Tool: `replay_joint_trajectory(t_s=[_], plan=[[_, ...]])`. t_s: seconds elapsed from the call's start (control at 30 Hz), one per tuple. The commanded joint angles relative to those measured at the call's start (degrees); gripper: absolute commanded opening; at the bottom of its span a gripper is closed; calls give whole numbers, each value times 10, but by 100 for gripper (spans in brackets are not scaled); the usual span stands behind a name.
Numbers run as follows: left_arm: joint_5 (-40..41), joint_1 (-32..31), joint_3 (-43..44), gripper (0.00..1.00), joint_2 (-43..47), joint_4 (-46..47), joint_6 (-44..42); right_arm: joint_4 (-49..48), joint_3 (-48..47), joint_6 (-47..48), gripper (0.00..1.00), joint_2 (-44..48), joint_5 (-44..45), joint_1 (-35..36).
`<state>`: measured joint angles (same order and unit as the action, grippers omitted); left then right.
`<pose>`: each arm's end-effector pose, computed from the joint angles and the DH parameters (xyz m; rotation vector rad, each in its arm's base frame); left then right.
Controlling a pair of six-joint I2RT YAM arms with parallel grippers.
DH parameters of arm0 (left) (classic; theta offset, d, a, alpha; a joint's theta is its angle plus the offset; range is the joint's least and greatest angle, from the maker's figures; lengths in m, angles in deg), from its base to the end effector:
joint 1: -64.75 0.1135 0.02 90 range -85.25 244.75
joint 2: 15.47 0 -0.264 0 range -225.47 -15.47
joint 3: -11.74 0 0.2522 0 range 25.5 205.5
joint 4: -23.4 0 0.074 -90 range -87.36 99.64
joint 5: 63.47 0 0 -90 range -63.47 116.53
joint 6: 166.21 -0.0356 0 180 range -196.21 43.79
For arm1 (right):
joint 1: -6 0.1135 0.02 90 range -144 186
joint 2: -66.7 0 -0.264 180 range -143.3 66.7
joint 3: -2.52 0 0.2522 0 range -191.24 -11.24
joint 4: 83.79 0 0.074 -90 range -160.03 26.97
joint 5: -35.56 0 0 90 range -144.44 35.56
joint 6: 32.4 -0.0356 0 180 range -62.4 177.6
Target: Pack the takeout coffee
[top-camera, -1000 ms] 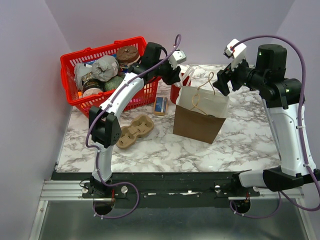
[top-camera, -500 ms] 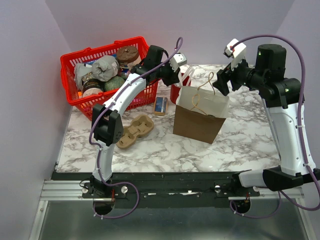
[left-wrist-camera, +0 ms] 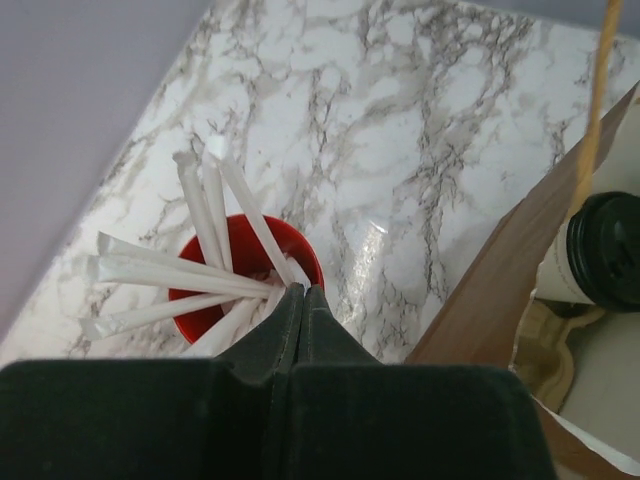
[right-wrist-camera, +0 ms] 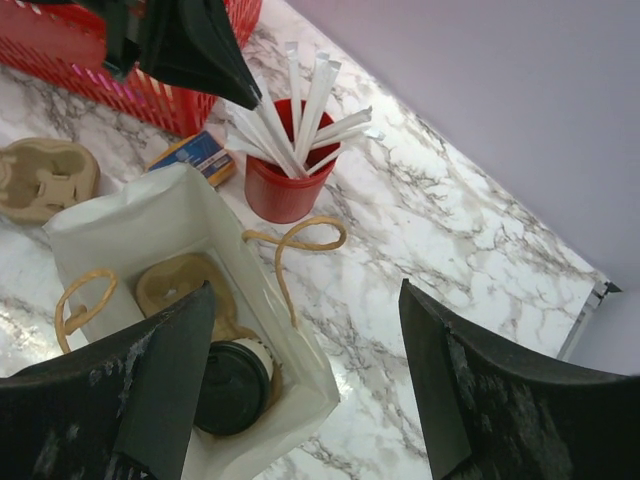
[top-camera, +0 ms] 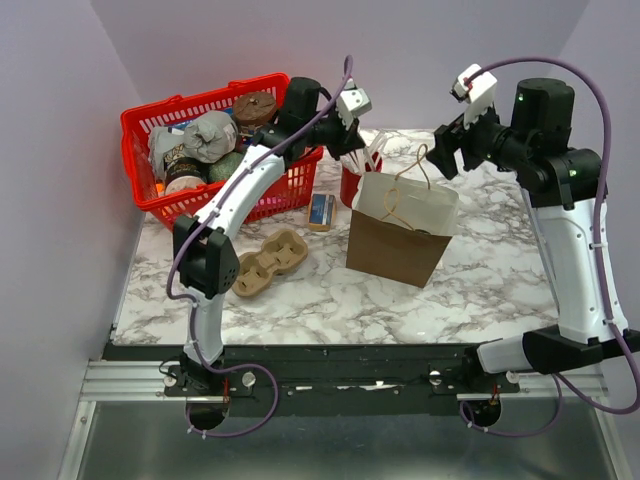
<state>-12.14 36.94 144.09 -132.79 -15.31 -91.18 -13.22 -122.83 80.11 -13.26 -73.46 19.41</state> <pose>0.4124 -0.2427 0.3726 1.1133 1.6319 -0.8121 0.2390 0.0689 0.5072 -0.8112 1.8194 0.2310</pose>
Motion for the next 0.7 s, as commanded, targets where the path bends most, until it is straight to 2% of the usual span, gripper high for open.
replay_joint_trajectory(t_s=[0.0, 0.17, 0.2, 0.3, 0.37, 0.5, 0.67], plan=[[-23, 3, 22, 0, 75, 55, 30, -30, -29, -16, 82, -5, 53, -1], [-25, 3, 22, 0, 126, 64, 43, -82, -30, -27, 82, -5, 157, 0], [-25, 3, 23, 0, 144, 59, 42, -91, -28, -36, 83, -7, 213, -3], [-32, 3, 22, 0, 182, 41, 38, -128, -32, -78, 84, -16, 274, -31], [-39, 3, 17, 0, 201, 32, 38, -150, -41, -116, 86, -23, 288, -55], [-68, 2, -4, 0, 257, 8, 38, -174, -60, -207, 83, -34, 300, -113], [-101, -2, -44, 0, 306, -12, 38, -191, -71, -215, 82, -49, 300, -131]])
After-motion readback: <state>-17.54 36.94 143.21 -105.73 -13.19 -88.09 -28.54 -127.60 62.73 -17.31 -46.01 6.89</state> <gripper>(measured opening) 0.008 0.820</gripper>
